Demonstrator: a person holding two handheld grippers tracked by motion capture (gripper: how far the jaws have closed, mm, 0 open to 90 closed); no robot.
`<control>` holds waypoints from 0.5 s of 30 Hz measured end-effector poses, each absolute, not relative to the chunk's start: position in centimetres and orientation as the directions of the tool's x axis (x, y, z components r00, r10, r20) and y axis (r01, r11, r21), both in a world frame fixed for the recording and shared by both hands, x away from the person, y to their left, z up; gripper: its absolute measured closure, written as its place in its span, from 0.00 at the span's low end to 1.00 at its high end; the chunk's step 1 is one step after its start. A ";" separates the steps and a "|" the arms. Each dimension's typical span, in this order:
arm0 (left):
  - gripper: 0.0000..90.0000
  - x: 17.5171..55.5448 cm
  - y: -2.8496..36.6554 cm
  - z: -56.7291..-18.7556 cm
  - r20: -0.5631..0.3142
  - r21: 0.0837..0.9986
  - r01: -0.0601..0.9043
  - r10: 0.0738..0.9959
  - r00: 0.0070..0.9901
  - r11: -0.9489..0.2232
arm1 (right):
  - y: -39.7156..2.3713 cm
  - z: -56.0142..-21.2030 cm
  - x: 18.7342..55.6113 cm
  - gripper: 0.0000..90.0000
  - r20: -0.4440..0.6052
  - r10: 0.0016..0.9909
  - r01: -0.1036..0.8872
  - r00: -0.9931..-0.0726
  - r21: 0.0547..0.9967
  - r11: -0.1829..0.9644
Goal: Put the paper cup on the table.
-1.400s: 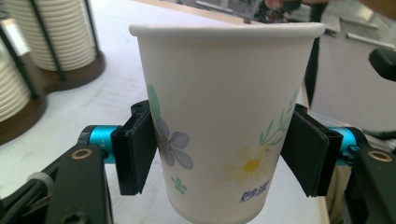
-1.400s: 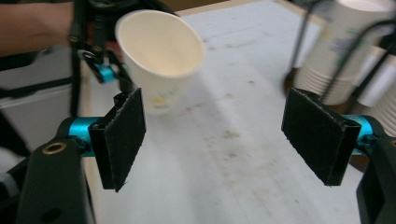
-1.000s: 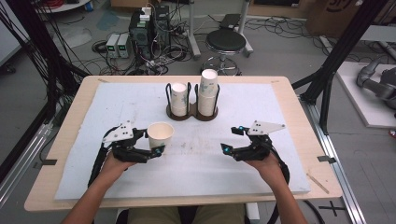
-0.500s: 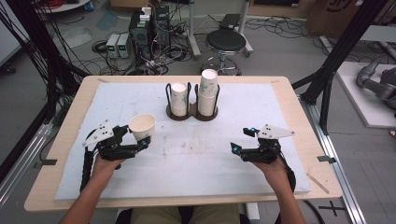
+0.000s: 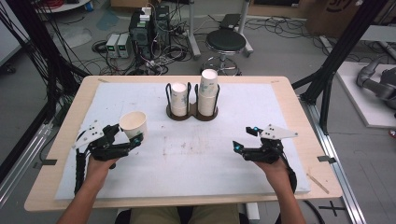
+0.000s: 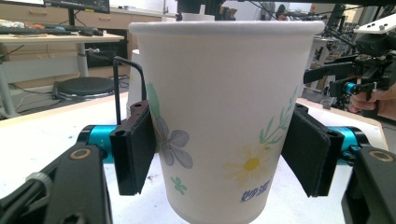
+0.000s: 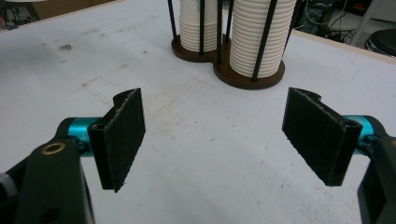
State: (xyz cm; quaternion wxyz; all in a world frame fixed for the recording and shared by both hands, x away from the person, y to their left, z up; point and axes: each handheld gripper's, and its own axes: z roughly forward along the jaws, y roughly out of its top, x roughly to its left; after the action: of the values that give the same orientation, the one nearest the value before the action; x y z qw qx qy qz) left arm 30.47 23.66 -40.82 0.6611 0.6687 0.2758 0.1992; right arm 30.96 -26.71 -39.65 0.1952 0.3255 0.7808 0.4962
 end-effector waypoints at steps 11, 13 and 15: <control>0.35 31.4 24.2 -41.0 -0.078 0.996 0.087 0.672 0.737 0.020 | -26.7 -39.8 30.7 0.25 0.016 0.692 0.313 -0.721 0.899 0.305; 0.35 31.9 24.7 -41.1 -0.098 0.995 0.092 0.689 0.718 0.045 | -26.7 -39.9 30.7 0.25 0.012 0.689 0.306 -0.725 0.901 0.307; 0.35 32.4 25.1 -41.3 -0.109 0.994 0.095 0.709 0.697 0.059 | -26.7 -39.9 30.6 0.25 0.022 0.688 0.312 -0.725 0.902 0.300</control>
State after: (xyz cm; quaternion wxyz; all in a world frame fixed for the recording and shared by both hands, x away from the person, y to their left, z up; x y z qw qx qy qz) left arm 32.37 25.13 -41.29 0.6576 0.6451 0.3115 0.2333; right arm 30.61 -26.70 -39.91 0.1889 0.3188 0.7838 0.4983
